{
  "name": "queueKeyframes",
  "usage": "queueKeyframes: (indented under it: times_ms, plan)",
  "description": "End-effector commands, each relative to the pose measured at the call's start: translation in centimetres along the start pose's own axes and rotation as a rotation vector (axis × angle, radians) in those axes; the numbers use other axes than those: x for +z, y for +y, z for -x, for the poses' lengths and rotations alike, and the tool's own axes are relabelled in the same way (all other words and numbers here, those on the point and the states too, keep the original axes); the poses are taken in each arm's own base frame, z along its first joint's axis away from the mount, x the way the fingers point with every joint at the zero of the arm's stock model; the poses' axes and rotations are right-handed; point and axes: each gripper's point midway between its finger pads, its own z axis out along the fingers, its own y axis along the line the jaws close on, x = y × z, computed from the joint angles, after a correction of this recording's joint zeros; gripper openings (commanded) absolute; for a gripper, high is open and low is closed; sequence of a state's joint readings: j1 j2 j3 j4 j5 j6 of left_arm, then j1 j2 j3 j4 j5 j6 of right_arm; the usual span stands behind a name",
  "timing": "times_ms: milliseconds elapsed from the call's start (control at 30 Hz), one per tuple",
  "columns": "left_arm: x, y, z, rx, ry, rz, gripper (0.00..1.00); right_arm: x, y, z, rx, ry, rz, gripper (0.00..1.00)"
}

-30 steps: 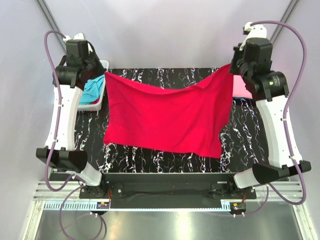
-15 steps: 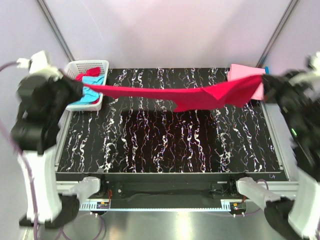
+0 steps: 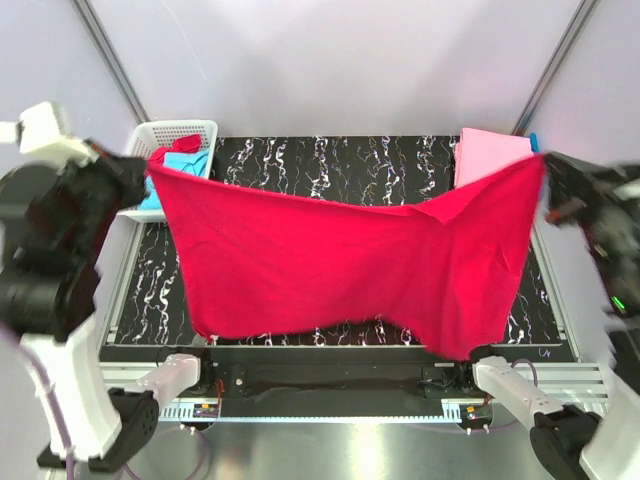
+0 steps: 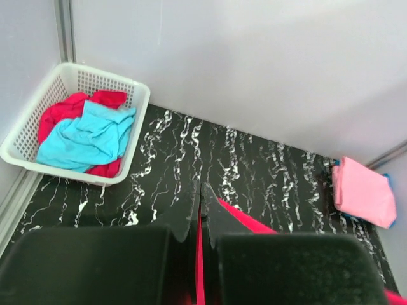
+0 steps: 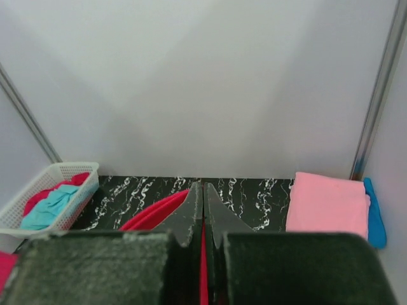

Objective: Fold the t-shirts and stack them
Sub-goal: Flatten the tshirt out

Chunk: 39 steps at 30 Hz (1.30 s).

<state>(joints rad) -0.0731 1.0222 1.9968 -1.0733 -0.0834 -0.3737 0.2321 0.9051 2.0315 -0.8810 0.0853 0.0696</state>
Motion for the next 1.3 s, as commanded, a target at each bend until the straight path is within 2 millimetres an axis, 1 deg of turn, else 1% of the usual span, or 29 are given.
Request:
queueKeyframes:
  times_ms: [0, 133, 200, 233, 267, 300, 333, 367, 400, 433, 467, 500, 533, 600, 667, 700, 733, 767, 800, 833, 900, 933, 967, 1000, 1033, 1100, 1167, 1200, 1267]
  plan:
    - [8.7, 1.3, -3.0, 0.001, 0.103, 0.094, 0.00, 9.5, -0.5, -7.4, -0.036, 0.159, -0.036, 0.00]
    - [19.5, 3.1, -11.0, -0.047, 0.295, 0.173, 0.00, 18.5, -2.5, -20.8, -0.020, 0.369, -0.123, 0.00]
    - [23.1, 4.0, -15.0, -0.084, 0.386, 0.222, 0.00, 21.2, -3.4, -25.7, 0.008, 0.438, -0.132, 0.00]
    - [24.7, 4.5, -16.5, -0.096, 0.408, 0.241, 0.00, 23.4, -4.3, -30.3, 0.040, 0.507, -0.143, 0.00]
    - [27.5, 5.8, -20.6, -0.099, 0.497, 0.290, 0.00, 24.5, -4.8, -32.5, 0.047, 0.534, -0.150, 0.00]
    - [28.9, 6.2, -21.5, -0.109, 0.499, 0.318, 0.00, 26.1, -5.0, -33.6, 0.055, 0.529, -0.146, 0.00]
    - [30.5, 6.6, -23.3, -0.117, 0.527, 0.331, 0.00, 27.6, -6.3, -38.2, 0.053, 0.604, -0.172, 0.00]
    - [32.6, 7.9, -27.0, -0.110, 0.593, 0.373, 0.00, 28.6, -6.9, -40.1, 0.052, 0.626, -0.177, 0.00]
    - [34.4, 7.9, -27.1, -0.120, 0.579, 0.379, 0.00, 30.6, -7.0, -39.8, 0.056, 0.602, -0.167, 0.00]
    - [35.7, 8.1, -27.9, -0.126, 0.587, 0.380, 0.00, 31.7, -8.6, -44.3, 0.061, 0.666, -0.187, 0.00]
    - [36.9, 8.4, -28.6, -0.135, 0.585, 0.395, 0.00, 32.9, -9.1, -45.5, 0.070, 0.674, -0.179, 0.00]
    - [39.2, 8.9, -29.9, -0.137, 0.585, 0.401, 0.00, 35.4, -8.8, -44.1, 0.086, 0.625, -0.137, 0.00]
    - [40.2, 9.0, -30.0, -0.143, 0.578, 0.399, 0.00, 36.2, -9.7, -49.0, 0.089, 0.696, -0.138, 0.00]
    - [42.9, 9.6, -30.3, -0.147, 0.541, 0.404, 0.00, 39.0, -10.9, -52.2, 0.090, 0.725, -0.114, 0.00]
    - [44.6, 10.3, -30.3, -0.147, 0.511, 0.403, 0.00, 40.6, -11.4, -53.3, 0.098, 0.716, -0.078, 0.00]
    - [45.5, 10.2, -29.6, -0.148, 0.480, 0.388, 0.00, 42.6, -10.6, -50.9, 0.099, 0.642, -0.027, 0.00]
    - [46.7, 9.9, -30.0, -0.154, 0.462, 0.340, 0.00, 42.5, -10.8, -54.0, 0.111, 0.678, -0.015, 0.00]
    - [47.2, 10.1, -30.1, -0.139, 0.451, 0.324, 0.03, 42.9, -10.8, -53.9, 0.112, 0.663, -0.001, 0.02]
    - [47.2, 10.7, -31.4, -0.122, 0.462, 0.336, 0.13, 43.3, -10.8, -53.3, 0.114, 0.640, 0.019, 0.19]
    - [48.1, 10.0, -29.8, -0.120, 0.393, 0.292, 0.36, 43.4, -10.7, -53.6, 0.117, 0.641, 0.026, 0.30]
    - [47.8, 10.9, -30.9, -0.082, 0.388, 0.301, 0.56, 43.0, -11.0, -53.8, 0.103, 0.652, 0.018, 0.49]
    - [48.0, 10.1, -28.7, -0.081, 0.322, 0.272, 0.67, 43.1, -10.9, -52.1, 0.092, 0.632, 0.017, 0.51]
    - [47.6, 10.7, -29.5, -0.062, 0.332, 0.279, 0.73, 43.0, -10.9, -51.6, 0.085, 0.628, 0.014, 0.52]
    - [47.4, 10.6, -29.0, -0.054, 0.313, 0.278, 0.77, 42.4, -11.2, -52.6, 0.084, 0.647, 0.005, 0.54]
    - [47.6, 10.1, -27.8, -0.049, 0.267, 0.256, 0.81, 42.5, -11.1, -50.0, 0.074, 0.610, 0.005, 0.55]
    - [46.4, 9.9, -26.5, -0.030, 0.237, 0.260, 0.84, 41.8, -11.5, -49.9, 0.063, 0.616, -0.015, 0.56]
    - [45.1, 9.1, -24.9, -0.024, 0.206, 0.248, 0.87, 41.5, -11.4, -47.6, 0.056, 0.596, -0.030, 0.57]
    - [44.7, 8.7, -24.8, -0.025, 0.213, 0.229, 0.89, 40.7, -11.5, -48.3, 0.064, 0.625, -0.043, 0.57]
    - [43.5, 7.7, -25.4, -0.053, 0.244, 0.206, 0.90, 39.7, -10.9, -46.2, 0.087, 0.620, -0.040, 0.57]
